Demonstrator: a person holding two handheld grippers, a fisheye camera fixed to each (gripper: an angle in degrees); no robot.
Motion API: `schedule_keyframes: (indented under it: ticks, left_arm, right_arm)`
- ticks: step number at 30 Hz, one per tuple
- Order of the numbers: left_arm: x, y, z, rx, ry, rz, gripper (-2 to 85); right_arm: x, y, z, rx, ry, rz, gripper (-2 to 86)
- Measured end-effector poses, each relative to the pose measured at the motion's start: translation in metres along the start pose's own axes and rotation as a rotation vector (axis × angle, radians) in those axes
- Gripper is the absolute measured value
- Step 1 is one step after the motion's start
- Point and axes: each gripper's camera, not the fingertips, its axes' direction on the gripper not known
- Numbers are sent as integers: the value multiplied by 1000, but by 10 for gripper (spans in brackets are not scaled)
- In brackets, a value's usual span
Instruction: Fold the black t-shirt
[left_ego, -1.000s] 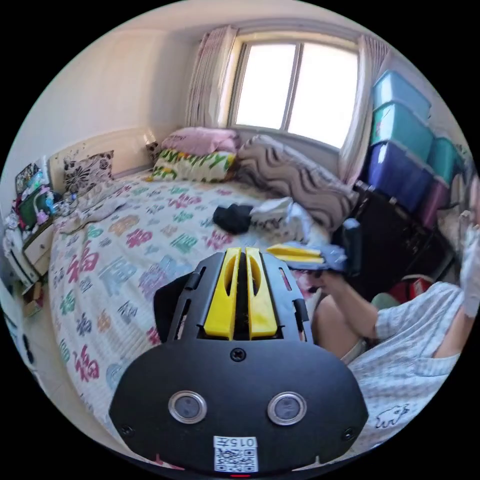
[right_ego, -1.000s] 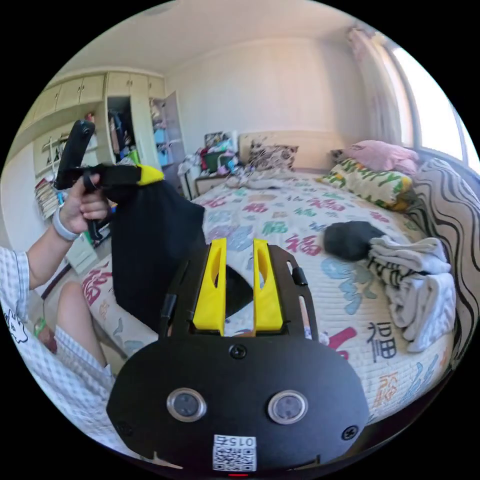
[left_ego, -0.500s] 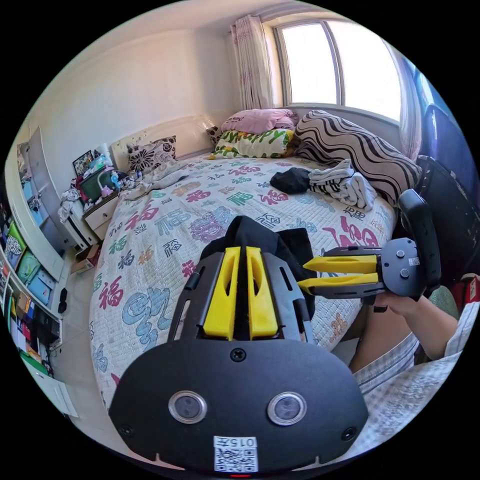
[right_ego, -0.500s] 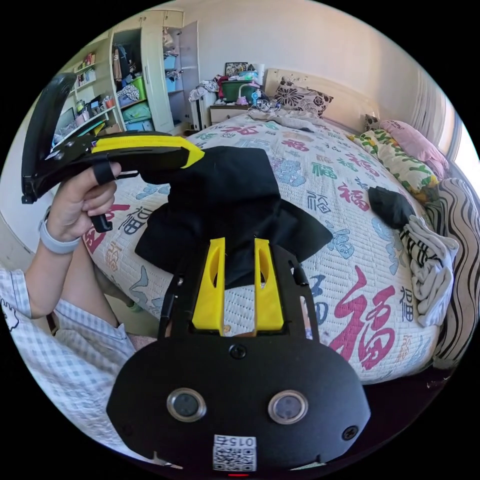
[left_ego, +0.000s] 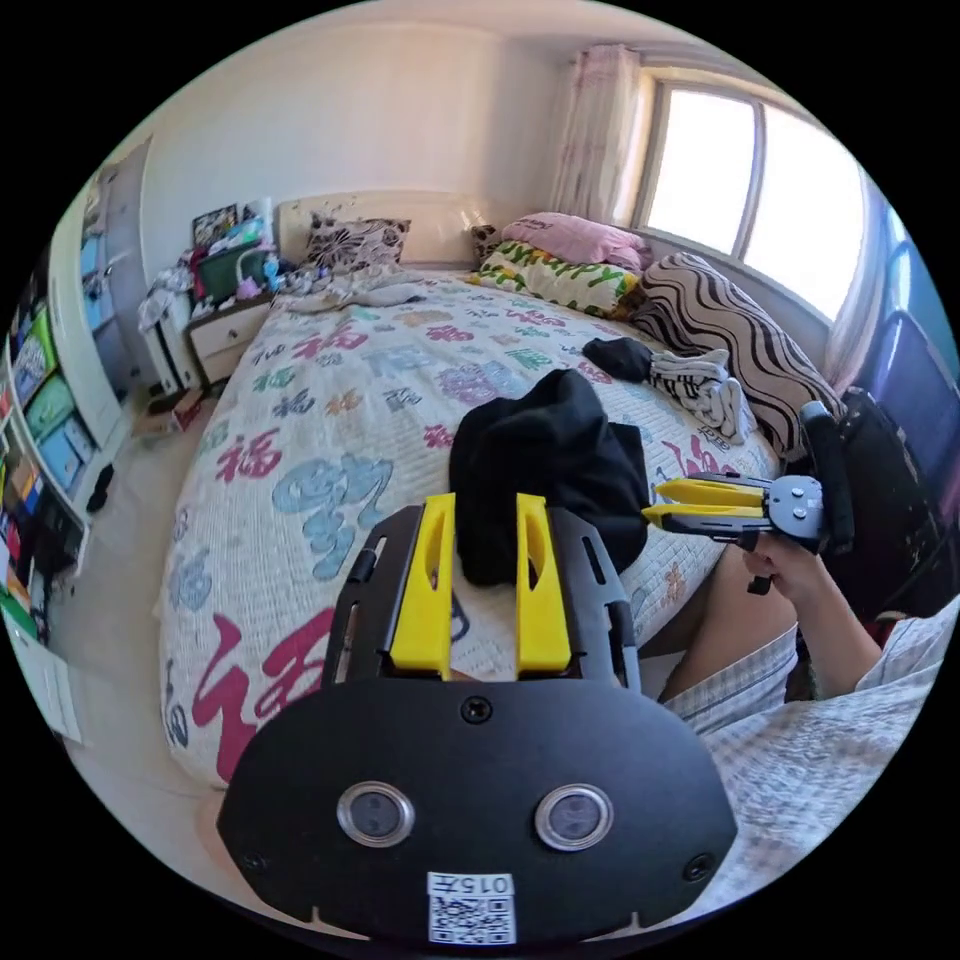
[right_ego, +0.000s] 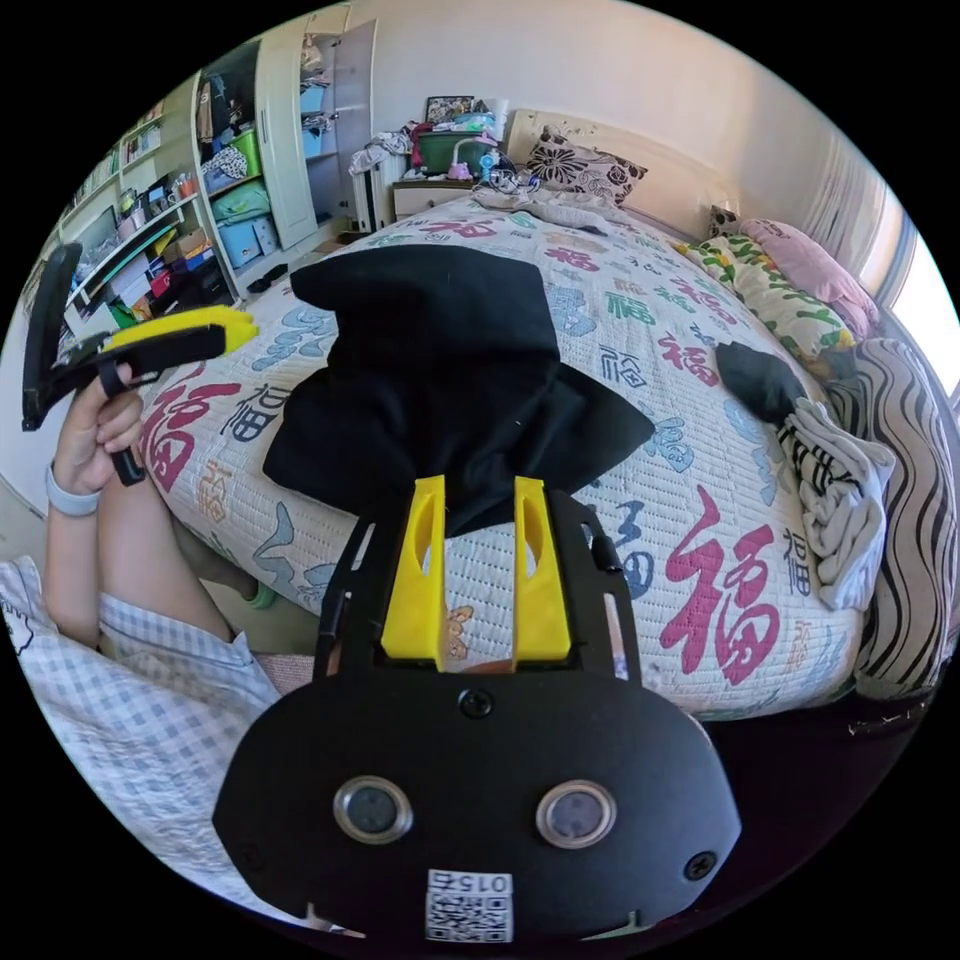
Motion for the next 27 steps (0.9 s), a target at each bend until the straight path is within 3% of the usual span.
schedule_keyframes:
  ticks: [6,11,15,27]
  left_arm:
    - [-28,20,57,-175,255,-123,129]
    - [-37,22,64,-160,281,-132,83]
    - [-54,32,38,-66,362,-132,27]
    - [-64,7,-86,263,446,11,6]
  right_arm:
    - [-15,-13,11,-13,-58,-5,59]
    - [-32,-22,-4,-32,25,-54,3]
    - [-41,-21,-28,22,61,-29,-8]
    - [-59,-31,-132,267,84,-33,-10]
